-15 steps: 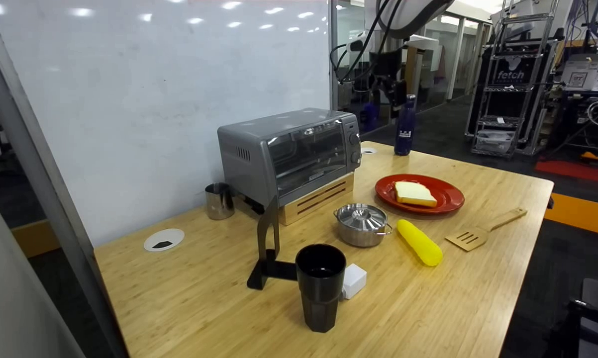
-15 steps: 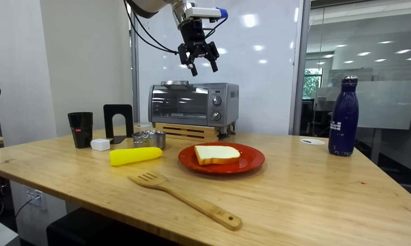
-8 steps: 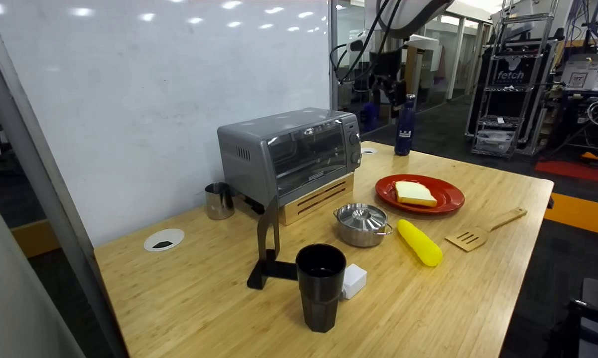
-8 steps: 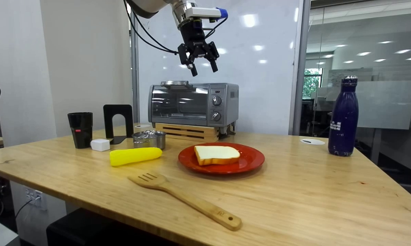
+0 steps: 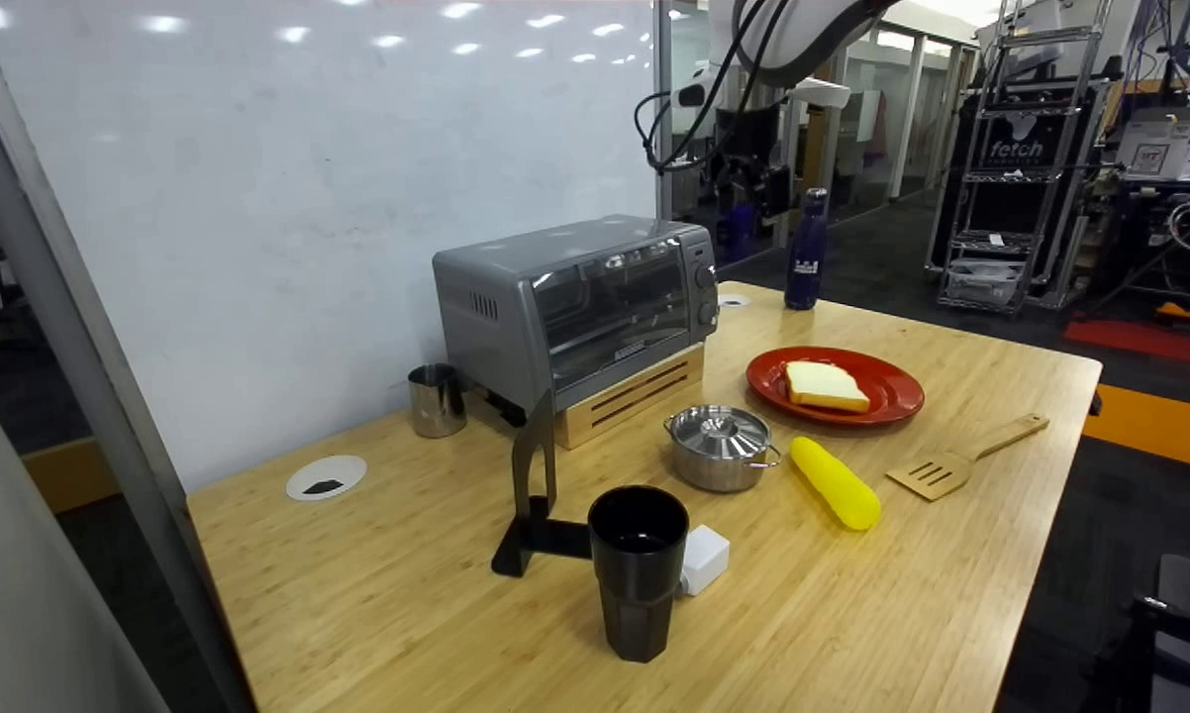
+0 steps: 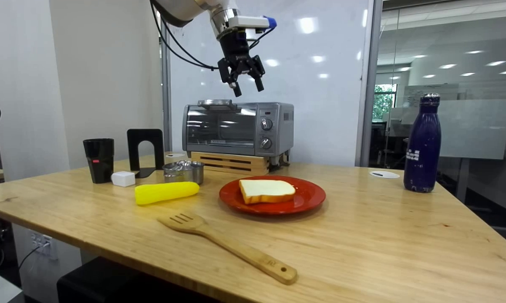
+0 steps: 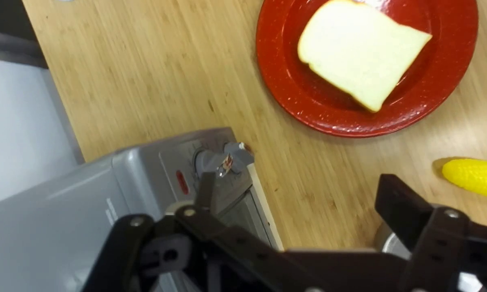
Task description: Open the oven, use the spatula to put the slice of bread in the oven, the close the oven
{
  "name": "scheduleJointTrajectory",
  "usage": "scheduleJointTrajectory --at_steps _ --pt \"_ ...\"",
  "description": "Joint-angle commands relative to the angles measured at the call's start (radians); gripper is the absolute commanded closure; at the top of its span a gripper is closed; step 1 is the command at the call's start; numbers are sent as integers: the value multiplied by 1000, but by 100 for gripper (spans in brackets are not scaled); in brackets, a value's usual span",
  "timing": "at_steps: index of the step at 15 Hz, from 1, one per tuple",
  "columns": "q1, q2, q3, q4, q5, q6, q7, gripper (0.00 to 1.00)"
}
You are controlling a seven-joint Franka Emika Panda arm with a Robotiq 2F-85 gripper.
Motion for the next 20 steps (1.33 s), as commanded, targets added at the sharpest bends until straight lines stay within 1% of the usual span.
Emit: scheduleJointTrajectory --at_steps 1,7,10,15,18,20 --pt "18 105 35 124 -18 20 -98 0" --pt "100 249 58 309 -79 -41 -206 0" --pt "144 286 68 377 -91 -76 -243 0" --pt "204 278 85 385 -91 -98 -289 0" --pt "230 246 77 351 -109 -89 -268 0" --pt "235 223 72 327 -122 -85 -251 0"
